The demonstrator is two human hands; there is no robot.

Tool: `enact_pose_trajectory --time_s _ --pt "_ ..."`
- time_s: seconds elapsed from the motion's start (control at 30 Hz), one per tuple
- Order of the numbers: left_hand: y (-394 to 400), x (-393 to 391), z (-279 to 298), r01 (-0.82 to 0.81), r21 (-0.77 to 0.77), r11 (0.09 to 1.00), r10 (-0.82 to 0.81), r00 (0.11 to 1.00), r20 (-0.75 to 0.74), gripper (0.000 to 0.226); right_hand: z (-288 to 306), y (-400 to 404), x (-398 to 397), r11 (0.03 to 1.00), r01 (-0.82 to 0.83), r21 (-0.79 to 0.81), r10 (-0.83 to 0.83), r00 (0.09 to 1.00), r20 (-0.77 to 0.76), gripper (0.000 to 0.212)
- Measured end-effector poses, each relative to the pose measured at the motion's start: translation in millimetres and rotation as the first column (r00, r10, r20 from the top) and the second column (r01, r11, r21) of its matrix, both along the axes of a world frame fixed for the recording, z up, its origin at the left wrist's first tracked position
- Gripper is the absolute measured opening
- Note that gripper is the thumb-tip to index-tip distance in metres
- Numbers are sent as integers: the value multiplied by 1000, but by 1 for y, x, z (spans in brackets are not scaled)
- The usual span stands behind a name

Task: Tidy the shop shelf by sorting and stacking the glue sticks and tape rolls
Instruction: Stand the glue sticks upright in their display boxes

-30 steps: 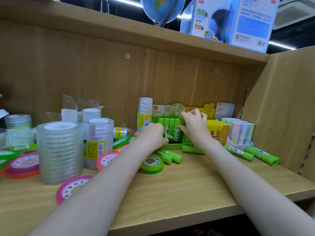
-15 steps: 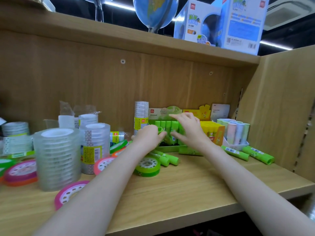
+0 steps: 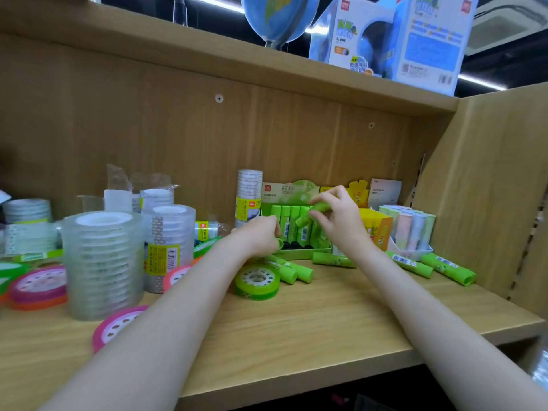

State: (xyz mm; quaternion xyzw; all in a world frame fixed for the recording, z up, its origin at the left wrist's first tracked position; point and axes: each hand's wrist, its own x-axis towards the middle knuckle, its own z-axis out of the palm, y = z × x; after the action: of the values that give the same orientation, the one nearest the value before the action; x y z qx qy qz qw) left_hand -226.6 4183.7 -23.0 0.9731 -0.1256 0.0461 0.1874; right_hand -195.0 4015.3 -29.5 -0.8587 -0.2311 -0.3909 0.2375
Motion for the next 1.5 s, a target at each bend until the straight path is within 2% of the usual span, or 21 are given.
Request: enact_pose_trajectory --time_s 0.13,0.27,0.43,0.57,0.63,0.7,0.73,0.8,0.87,0.93,0.97,1.0,1.03,1.07,1.13,1.2,1.27,1.33,1.4,1.5 --pt "2 6 -6 7 10 1000 -7 998 62 38 4 -2 -1 998 44 47 -42 998 -42 37" --pt "1 12 -11 -1 105 994 -14 990 140 48 -1 -1 4 984 157 -88 -166 980 -107 31" --pt "2 12 -12 18 91 996 -34 983 180 37 0 -4 11 913 305 -269 -307 951 38 24" --pt "-1 6 -10 -17 55 998 2 966 258 28 -4 -5 10 892 341 -298 -347 937 33 23" --pt "-1 3 -8 -58 -45 997 70 930 361 27 -8 -8 8 942 284 -180 -275 959 75 24" --pt "-1 2 -4 -21 -200 980 113 882 457 27 -7 -7 7 996 60 -60 -54 995 84 25" --pt "-2 2 -1 28 -301 953 124 872 473 25 -5 -3 4 996 -86 -23 86 996 23 27" --pt "-3 3 4 110 -494 862 132 894 429 21 -4 5 0 963 -270 24 270 955 -121 27" --pt "-2 5 6 171 -651 740 88 934 345 14 -4 5 0 939 -329 105 344 913 -218 22" --pt "-3 3 6 190 -742 643 11 966 258 13 -2 1 -3 875 -381 298 460 846 -268 19" --pt "-2 3 5 180 -725 664 -10 973 232 14 0 -2 -5 823 -389 413 513 822 -248 18" --pt "0 3 6 163 -629 760 -7 970 242 18 3 -6 -7 766 -378 520 541 816 -202 17" --pt "3 2 7 127 -460 879 -1 965 264 22 5 -10 -8 718 -352 600 536 829 -156 15" --pt "6 1 8 99 -278 955 -20 962 271 27 7 -15 -9 700 -322 637 509 851 -129 13" --pt "11 -2 11 87 -32 996 -81 983 165 34 9 -23 -6 770 -267 580 410 903 -130 13" --pt "13 -2 9 48 137 989 -59 996 74 41 10 -24 -4 887 -219 407 296 945 -138 17" --pt "12 1 3 -3 248 969 -23 994 103 43 11 -21 -4 941 -161 297 197 976 -97 23" --pt "10 3 -1 -24 269 963 -22 986 167 42 11 -20 -4 965 -99 244 117 991 -62 31" --pt "11 2 0 -30 219 975 -29 965 259 39 9 -21 -3 993 -38 113 41 999 -28 32" --pt "11 -1 7 16 -8 1000 -11 908 420 33 8 -20 -2 1000 8 -14 -8 1000 13 26"
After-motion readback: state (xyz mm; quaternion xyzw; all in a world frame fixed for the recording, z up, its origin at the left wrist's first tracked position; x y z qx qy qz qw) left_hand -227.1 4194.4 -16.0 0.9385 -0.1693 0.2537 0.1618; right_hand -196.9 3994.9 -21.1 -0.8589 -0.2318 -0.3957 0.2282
